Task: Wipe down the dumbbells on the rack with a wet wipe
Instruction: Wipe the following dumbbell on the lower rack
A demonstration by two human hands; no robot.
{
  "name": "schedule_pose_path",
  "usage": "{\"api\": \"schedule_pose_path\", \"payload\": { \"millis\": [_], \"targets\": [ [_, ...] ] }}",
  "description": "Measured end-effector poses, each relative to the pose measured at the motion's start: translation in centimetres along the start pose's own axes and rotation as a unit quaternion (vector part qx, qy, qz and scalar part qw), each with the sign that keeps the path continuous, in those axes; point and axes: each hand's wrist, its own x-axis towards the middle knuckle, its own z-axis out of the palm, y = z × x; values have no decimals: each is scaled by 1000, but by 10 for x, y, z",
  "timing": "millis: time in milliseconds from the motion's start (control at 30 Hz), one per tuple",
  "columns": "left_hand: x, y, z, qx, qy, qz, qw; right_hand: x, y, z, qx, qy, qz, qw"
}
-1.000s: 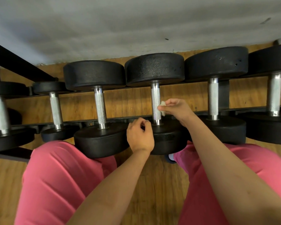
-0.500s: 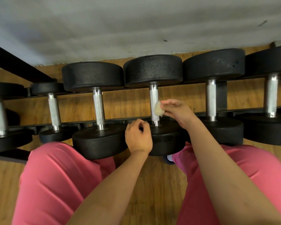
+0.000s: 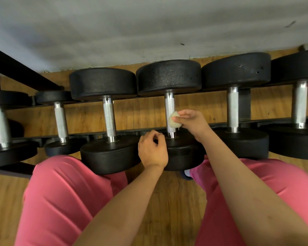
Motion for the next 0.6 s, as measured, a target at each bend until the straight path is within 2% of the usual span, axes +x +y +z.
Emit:
{"api": "schedule_pose_path", "payload": {
  "millis": [100,233,367,500,600],
  "targets": [
    [0,-1,0,0,-1,1,1000,2,1,1,23,43,15,999],
    [0,0,0,2,0,3,1000,2,0,2,56,-5,39,998],
    [0,0,0,-3,-1,-1,1000,3,-1,3,83,57,28,995],
    [0,1,1,3,2,0,1000,1,-9,14,100,50,6,994],
    [1,-1,1,4,3,6,1000,1,-10,14,138,99,5,986]
  ]
}}
